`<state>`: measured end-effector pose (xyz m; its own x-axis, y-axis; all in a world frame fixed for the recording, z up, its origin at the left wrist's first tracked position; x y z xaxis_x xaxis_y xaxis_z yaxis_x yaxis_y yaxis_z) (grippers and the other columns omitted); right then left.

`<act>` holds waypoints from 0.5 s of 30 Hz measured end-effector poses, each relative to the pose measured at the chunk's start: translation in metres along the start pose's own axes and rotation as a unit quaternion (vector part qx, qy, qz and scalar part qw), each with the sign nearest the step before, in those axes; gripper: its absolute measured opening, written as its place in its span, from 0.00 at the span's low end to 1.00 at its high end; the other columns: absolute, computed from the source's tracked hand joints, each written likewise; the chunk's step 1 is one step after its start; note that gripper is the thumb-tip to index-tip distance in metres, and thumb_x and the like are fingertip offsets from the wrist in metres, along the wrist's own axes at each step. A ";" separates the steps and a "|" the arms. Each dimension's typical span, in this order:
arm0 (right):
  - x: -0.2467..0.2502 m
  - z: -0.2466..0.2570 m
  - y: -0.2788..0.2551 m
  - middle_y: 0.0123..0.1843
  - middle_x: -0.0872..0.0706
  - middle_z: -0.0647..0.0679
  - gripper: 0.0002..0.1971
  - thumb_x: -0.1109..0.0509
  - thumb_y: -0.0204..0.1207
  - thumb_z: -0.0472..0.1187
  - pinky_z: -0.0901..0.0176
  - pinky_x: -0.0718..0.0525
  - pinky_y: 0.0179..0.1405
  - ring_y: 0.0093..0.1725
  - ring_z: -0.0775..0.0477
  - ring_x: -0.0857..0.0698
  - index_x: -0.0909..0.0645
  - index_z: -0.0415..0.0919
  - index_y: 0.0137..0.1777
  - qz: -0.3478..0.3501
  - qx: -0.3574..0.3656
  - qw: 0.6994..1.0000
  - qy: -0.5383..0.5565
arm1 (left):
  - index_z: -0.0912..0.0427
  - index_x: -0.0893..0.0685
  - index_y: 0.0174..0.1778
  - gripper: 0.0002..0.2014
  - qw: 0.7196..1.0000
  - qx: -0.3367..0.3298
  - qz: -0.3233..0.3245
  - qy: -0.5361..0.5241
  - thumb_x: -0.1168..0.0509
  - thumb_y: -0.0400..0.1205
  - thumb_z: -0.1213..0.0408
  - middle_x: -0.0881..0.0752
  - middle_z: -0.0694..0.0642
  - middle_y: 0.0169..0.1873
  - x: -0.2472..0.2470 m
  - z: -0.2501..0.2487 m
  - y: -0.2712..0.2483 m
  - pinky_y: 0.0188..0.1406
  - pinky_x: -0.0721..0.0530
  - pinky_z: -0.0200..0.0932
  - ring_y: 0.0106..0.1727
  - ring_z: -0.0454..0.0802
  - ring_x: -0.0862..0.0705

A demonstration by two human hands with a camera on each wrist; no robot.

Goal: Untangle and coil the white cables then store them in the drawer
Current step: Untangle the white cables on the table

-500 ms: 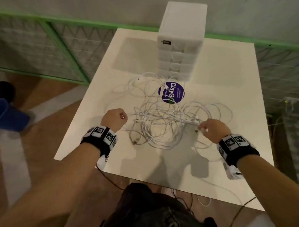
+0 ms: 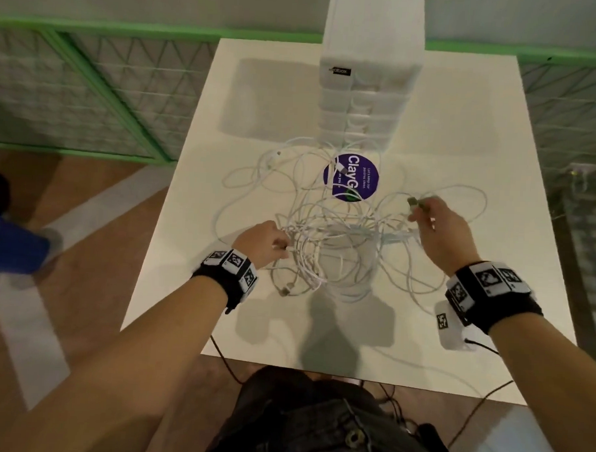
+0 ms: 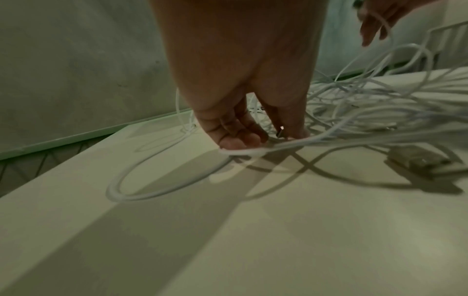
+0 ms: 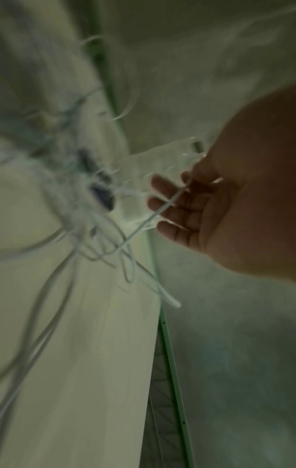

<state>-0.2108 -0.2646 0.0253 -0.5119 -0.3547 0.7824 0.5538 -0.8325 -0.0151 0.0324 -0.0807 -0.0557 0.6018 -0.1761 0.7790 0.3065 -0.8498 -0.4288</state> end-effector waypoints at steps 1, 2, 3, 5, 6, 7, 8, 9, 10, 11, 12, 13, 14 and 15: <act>0.009 0.015 0.002 0.39 0.14 0.45 0.10 0.41 0.83 0.43 0.59 0.28 0.39 0.39 0.44 0.18 0.24 0.37 0.54 -0.023 0.001 0.998 0.051 | 0.57 0.12 0.52 0.11 1.000 0.000 -0.013 -0.017 0.29 0.77 0.57 0.23 0.54 0.44 0.003 0.000 0.000 0.50 0.23 0.47 0.49 0.58 0.18; 0.018 0.031 0.004 0.34 0.16 0.46 0.09 0.42 0.83 0.44 0.60 0.29 0.35 0.34 0.47 0.21 0.25 0.38 0.53 -0.050 0.013 0.994 0.096 | 0.59 0.11 0.49 0.10 0.998 -0.002 -0.034 -0.052 0.28 0.76 0.58 0.22 0.54 0.43 0.008 -0.001 0.001 0.49 0.22 0.48 0.47 0.56 0.17; 0.028 0.049 0.006 0.31 0.19 0.44 0.09 0.42 0.83 0.44 0.60 0.30 0.32 0.29 0.50 0.24 0.25 0.40 0.52 -0.080 0.030 0.989 0.124 | 0.62 0.12 0.47 0.09 0.993 -0.003 -0.063 -0.098 0.27 0.76 0.60 0.20 0.56 0.42 0.016 -0.002 0.000 0.49 0.21 0.48 0.45 0.55 0.18; 0.045 0.081 0.006 0.28 0.26 0.44 0.04 0.39 0.82 0.44 0.63 0.31 0.28 0.25 0.56 0.31 0.25 0.45 0.50 -0.128 0.070 0.977 0.156 | 0.62 0.14 0.44 0.06 0.973 -0.005 -0.129 -0.192 0.27 0.75 0.65 0.17 0.55 0.39 0.037 -0.005 -0.005 0.46 0.22 0.41 0.39 0.47 0.19; 0.049 0.093 0.007 0.28 0.28 0.47 0.01 0.36 0.80 0.43 0.67 0.32 0.28 0.25 0.57 0.32 0.25 0.49 0.50 -0.137 0.086 0.973 0.168 | 0.60 0.15 0.44 0.04 0.962 -0.004 -0.155 -0.226 0.28 0.76 0.65 0.17 0.51 0.37 0.048 -0.006 -0.007 0.43 0.23 0.35 0.37 0.42 0.19; 0.050 0.104 0.008 0.27 0.30 0.51 0.05 0.33 0.78 0.41 0.69 0.32 0.29 0.26 0.59 0.32 0.24 0.51 0.50 -0.145 0.099 0.971 0.164 | 0.57 0.17 0.43 0.04 0.953 -0.003 -0.175 -0.249 0.28 0.77 0.65 0.17 0.48 0.35 0.060 -0.008 -0.009 0.41 0.24 0.30 0.36 0.39 0.19; 0.047 0.114 0.009 0.26 0.30 0.55 0.09 0.30 0.74 0.38 0.71 0.31 0.30 0.26 0.60 0.30 0.21 0.52 0.50 -0.143 0.120 0.972 0.140 | 0.55 0.19 0.42 0.05 0.942 -0.007 -0.190 -0.277 0.28 0.77 0.64 0.17 0.47 0.34 0.071 -0.011 -0.009 0.40 0.24 0.28 0.36 0.40 0.18; 0.040 0.125 0.008 0.24 0.28 0.59 0.11 0.29 0.72 0.35 0.73 0.29 0.31 0.26 0.63 0.26 0.18 0.51 0.50 -0.125 0.146 0.977 0.095 | 0.52 0.20 0.41 0.06 0.928 -0.017 -0.201 -0.314 0.28 0.77 0.63 0.15 0.48 0.35 0.081 -0.014 -0.010 0.42 0.21 0.30 0.38 0.45 0.15; 0.025 0.135 0.007 0.25 0.22 0.62 0.13 0.30 0.70 0.33 0.74 0.25 0.34 0.28 0.67 0.22 0.16 0.51 0.49 -0.075 0.173 0.981 0.041 | 0.49 0.21 0.40 0.08 0.910 -0.030 -0.211 -0.355 0.28 0.76 0.61 0.13 0.52 0.37 0.090 -0.017 -0.010 0.46 0.18 0.36 0.42 0.51 0.13; 0.003 0.144 0.002 0.31 0.15 0.62 0.14 0.31 0.70 0.33 0.71 0.21 0.39 0.33 0.68 0.18 0.14 0.52 0.50 0.002 0.192 0.981 -0.014 | 0.47 0.23 0.39 0.09 0.896 -0.040 -0.219 -0.385 0.27 0.75 0.58 0.11 0.56 0.40 0.099 -0.021 -0.012 0.50 0.16 0.45 0.45 0.55 0.12; -0.022 0.148 -0.007 0.39 0.10 0.59 0.15 0.32 0.71 0.34 0.68 0.20 0.43 0.40 0.61 0.14 0.14 0.53 0.53 0.088 0.208 0.972 -0.060 | 0.45 0.24 0.38 0.09 0.887 -0.051 -0.229 -0.398 0.27 0.74 0.54 0.10 0.58 0.42 0.105 -0.024 -0.015 0.52 0.16 0.50 0.47 0.57 0.11; -0.045 0.148 -0.018 0.45 0.09 0.54 0.16 0.34 0.72 0.36 0.64 0.20 0.46 0.45 0.52 0.12 0.16 0.54 0.56 0.161 0.224 0.956 -0.098 | 0.46 0.25 0.38 0.10 0.882 -0.060 -0.243 -0.400 0.28 0.73 0.51 0.09 0.60 0.44 0.112 -0.029 -0.018 0.52 0.16 0.52 0.48 0.57 0.11; -0.067 0.149 -0.030 0.47 0.09 0.51 0.18 0.36 0.72 0.38 0.61 0.20 0.46 0.46 0.45 0.12 0.18 0.54 0.59 0.214 0.245 0.938 -0.123 | 0.47 0.25 0.38 0.10 0.876 -0.066 -0.263 -0.399 0.30 0.73 0.51 0.09 0.60 0.43 0.118 -0.031 -0.020 0.51 0.16 0.52 0.48 0.56 0.11; -0.083 0.149 -0.041 0.46 0.09 0.50 0.19 0.39 0.71 0.39 0.60 0.20 0.43 0.45 0.42 0.12 0.20 0.52 0.61 0.248 0.270 0.921 -0.129 | 0.48 0.26 0.38 0.10 0.872 -0.069 -0.284 -0.393 0.31 0.74 0.53 0.09 0.59 0.43 0.124 -0.033 -0.021 0.50 0.16 0.50 0.48 0.54 0.11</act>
<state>-0.0930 -0.1373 0.0534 0.0268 -0.4636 0.8857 0.9592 -0.2377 -0.1534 0.0762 -0.1009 0.0655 0.7179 0.6416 0.2703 0.6609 -0.7500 0.0249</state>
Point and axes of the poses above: each hand's wrist, its own y-axis towards the middle knuckle, its own x-axis out of the back of the hand, z = x × y, the point moved 6 cm from there along y, towards the middle knuckle
